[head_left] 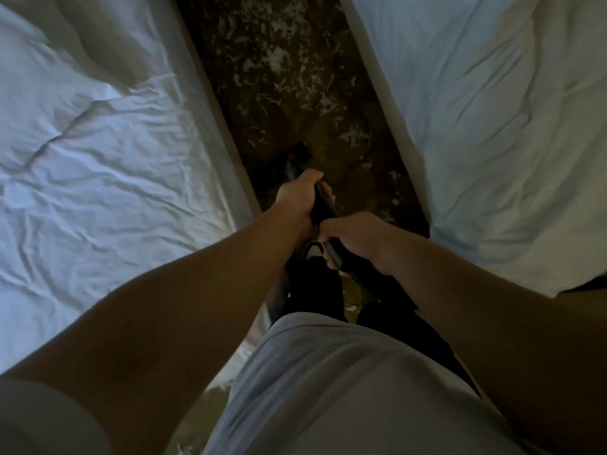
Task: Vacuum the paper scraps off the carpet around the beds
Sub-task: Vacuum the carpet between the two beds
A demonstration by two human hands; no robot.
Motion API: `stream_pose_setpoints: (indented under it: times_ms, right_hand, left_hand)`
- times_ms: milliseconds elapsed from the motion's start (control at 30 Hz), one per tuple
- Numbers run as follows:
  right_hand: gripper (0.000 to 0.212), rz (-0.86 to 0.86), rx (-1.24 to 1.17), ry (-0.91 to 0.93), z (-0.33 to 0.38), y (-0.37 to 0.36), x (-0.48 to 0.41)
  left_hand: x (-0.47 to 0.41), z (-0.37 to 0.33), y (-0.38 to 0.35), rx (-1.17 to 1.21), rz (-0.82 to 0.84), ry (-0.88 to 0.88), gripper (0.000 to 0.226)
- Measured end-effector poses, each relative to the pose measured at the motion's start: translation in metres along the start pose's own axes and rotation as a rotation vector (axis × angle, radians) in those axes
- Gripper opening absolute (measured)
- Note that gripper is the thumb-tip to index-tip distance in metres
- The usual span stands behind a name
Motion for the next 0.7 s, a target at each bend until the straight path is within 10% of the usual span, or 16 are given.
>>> stream_pose_setpoints:
  times_ms: [367, 700]
  right_hand:
    - [0.012, 0.018, -0.011, 0.031, 0.063, -0.018, -0.036]
    - [0.016, 0.058, 0.001, -0.012, -0.004, 0.012, 0.010]
  left_hand:
    - [-0.027, -0.070, 0.015, -0.035, -0.006, -0.062, 0.013]
    - [0.003, 0.005, -0.005, -0.069, 0.025, 0.013, 0.022]
Point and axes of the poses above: each hand's wrist, its own x-axis away from the middle knuckle, its own y-axis out of the back of the hand, z = x × y, the point moved 3 cm from there along -x, towards the middle knuckle
